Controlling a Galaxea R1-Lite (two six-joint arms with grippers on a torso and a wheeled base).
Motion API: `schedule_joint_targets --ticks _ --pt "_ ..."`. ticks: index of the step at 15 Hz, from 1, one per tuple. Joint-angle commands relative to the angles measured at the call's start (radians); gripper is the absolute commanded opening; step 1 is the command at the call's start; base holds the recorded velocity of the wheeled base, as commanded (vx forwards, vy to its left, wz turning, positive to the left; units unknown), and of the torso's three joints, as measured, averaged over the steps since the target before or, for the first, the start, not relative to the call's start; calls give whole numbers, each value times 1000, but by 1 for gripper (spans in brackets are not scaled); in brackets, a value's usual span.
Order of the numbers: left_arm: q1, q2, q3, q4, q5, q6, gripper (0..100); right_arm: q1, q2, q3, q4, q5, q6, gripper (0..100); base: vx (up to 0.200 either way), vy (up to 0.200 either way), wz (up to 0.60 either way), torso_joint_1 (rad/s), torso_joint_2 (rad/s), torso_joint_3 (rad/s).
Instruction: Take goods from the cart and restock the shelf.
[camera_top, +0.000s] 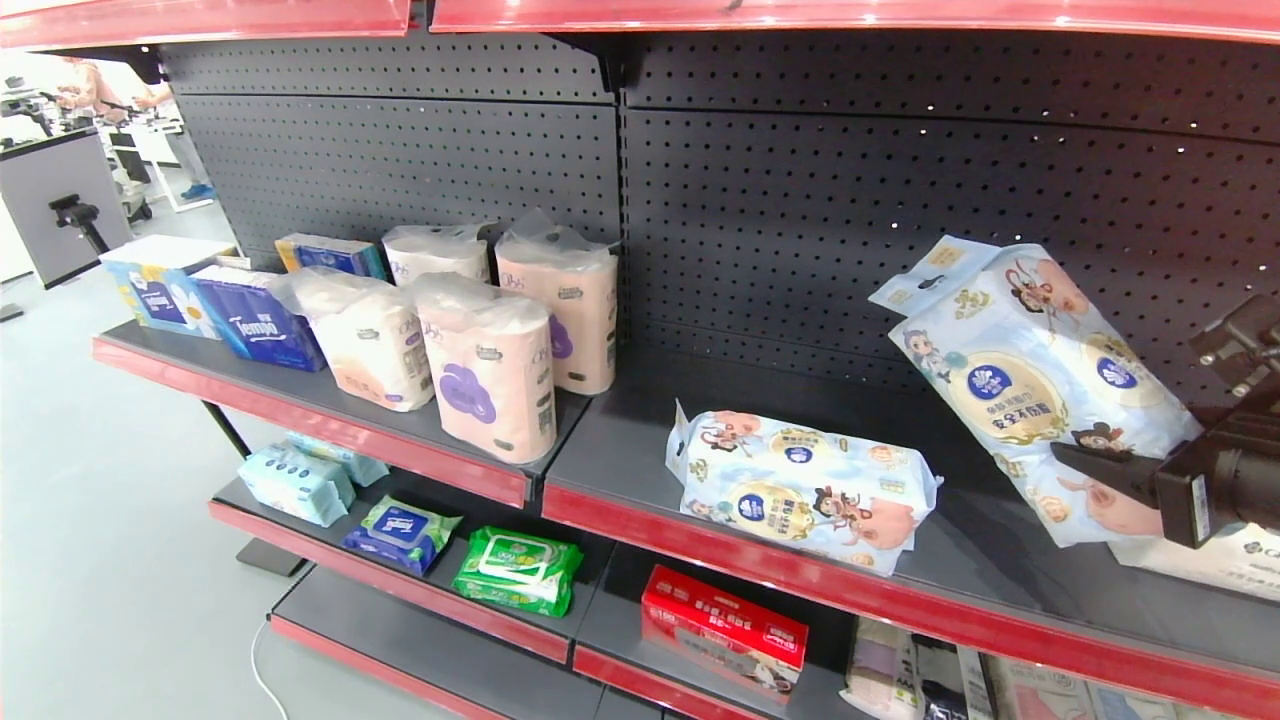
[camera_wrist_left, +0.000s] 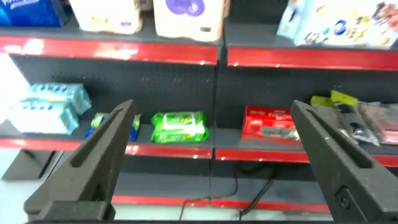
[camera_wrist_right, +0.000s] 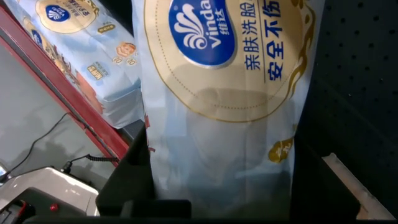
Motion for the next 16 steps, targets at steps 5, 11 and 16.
schedule_joint_targets --ticks 5,11,16 --pt "158 45 0 -1 0 -1 100 7 125 -76 -1 3 -37 0 0 0 0 0 0 0" --pt "307 -1 0 -2 0 -1 100 10 212 -134 -3 5 -55 0 0 0 0 0 0 0" --pt "283 -58 0 -2 0 -1 100 19 286 -177 -3 6 -81 0 0 0 0 0 0 0"
